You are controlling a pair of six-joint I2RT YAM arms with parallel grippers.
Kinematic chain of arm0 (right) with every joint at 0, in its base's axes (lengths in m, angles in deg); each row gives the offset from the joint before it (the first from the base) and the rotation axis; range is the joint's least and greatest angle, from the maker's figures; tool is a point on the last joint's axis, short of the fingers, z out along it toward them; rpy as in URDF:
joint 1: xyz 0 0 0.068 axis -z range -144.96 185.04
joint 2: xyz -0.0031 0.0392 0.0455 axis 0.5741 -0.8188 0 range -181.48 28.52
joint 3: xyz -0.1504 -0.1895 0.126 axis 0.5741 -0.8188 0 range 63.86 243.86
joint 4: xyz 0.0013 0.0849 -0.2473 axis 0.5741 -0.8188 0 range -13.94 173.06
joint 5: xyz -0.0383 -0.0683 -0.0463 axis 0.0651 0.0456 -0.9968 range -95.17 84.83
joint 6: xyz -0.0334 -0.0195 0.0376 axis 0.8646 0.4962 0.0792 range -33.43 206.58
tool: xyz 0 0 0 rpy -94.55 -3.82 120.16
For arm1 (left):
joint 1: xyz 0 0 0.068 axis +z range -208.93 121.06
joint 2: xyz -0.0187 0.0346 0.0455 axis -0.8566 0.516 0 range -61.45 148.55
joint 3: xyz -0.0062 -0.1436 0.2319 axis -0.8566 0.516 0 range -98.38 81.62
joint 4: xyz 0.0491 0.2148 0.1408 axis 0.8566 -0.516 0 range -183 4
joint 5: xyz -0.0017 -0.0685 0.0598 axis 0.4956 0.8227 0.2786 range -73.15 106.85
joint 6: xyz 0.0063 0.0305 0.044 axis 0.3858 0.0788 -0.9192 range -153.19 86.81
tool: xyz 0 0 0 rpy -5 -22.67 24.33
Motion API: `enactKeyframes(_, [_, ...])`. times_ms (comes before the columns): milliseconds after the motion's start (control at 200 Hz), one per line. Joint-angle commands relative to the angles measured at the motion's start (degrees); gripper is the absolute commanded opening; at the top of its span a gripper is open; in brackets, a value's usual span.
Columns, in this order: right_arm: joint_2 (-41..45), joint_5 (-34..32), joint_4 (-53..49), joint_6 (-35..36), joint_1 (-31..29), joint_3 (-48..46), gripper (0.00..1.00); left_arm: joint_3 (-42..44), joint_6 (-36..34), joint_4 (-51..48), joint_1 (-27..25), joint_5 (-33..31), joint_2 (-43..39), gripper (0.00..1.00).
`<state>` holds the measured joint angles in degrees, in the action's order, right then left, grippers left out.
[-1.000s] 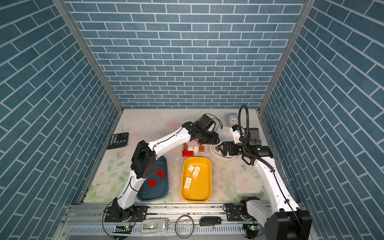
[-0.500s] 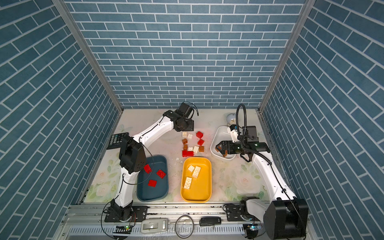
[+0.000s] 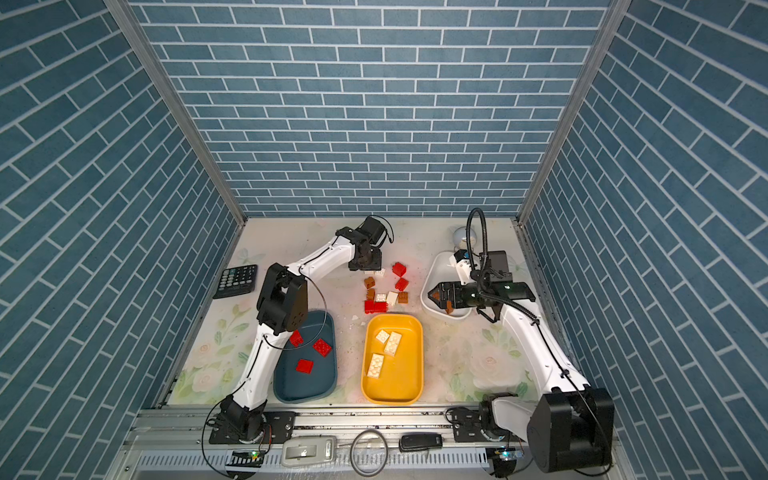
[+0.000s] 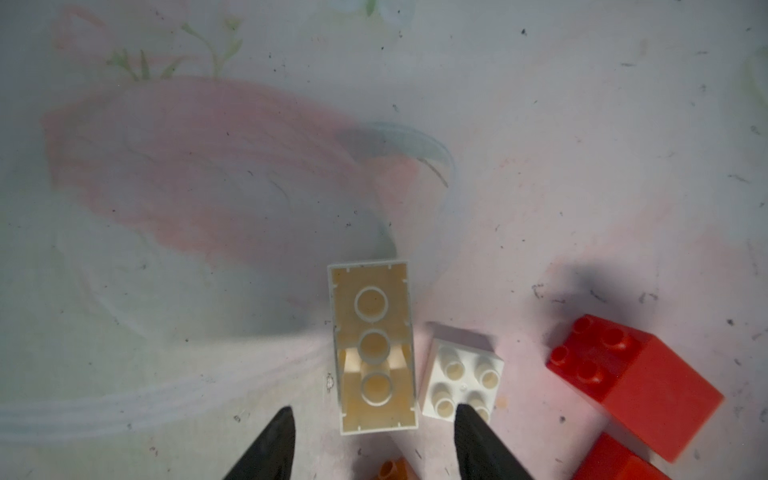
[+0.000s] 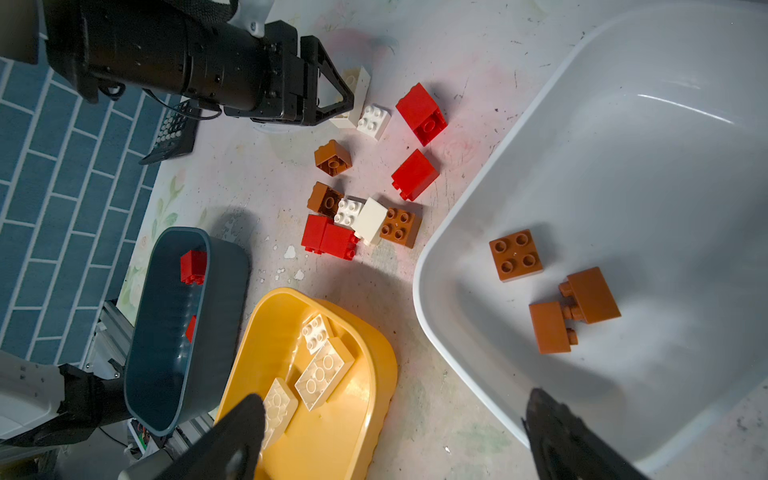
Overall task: Sort the legos into containers by color
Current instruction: 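Reach the left gripper to the pile and grasp a long white brick, then carry the long white brick over the yellow tray and release it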
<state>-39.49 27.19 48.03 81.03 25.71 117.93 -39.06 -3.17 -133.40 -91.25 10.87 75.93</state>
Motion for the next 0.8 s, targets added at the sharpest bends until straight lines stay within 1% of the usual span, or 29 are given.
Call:
enactKeyframes(0, [-0.3, 0.4, 0.6, 0.4, -0.3, 1.1, 0.98, -1.6, -0.3, 0.1, 0.9, 0.1, 1.6, 0.57])
enactKeyframes(195, [-0.5, 0.2, 0.4, 0.5, -0.3, 1.2, 0.98, -3.4, -0.9, 0.2, 1.4, 0.9, 3.9, 0.49])
enactKeyframes(390, [-0.5, 0.1, 0.1, 0.6, -0.3, 1.6, 0.98, -4.4, -1.5, -0.4, 1.7, 1.9, 5.4, 0.47])
enactKeyframes(470, [-0.5, 0.1, 0.0, 0.6, -0.3, 1.5, 0.98, -4.5, -1.6, -0.4, 2.0, 2.3, 5.6, 0.44])
enactKeyframes(630, [-0.3, -0.1, -0.1, 0.6, -0.3, 1.4, 0.98, -4.7, -2.4, -1.1, 2.3, 2.3, 4.5, 0.36])
enactKeyframes(795, [-0.4, -0.1, -0.1, 0.5, -0.3, 1.5, 0.98, -2.8, -2.9, -1.4, 2.2, 2.8, 0.2, 0.34])
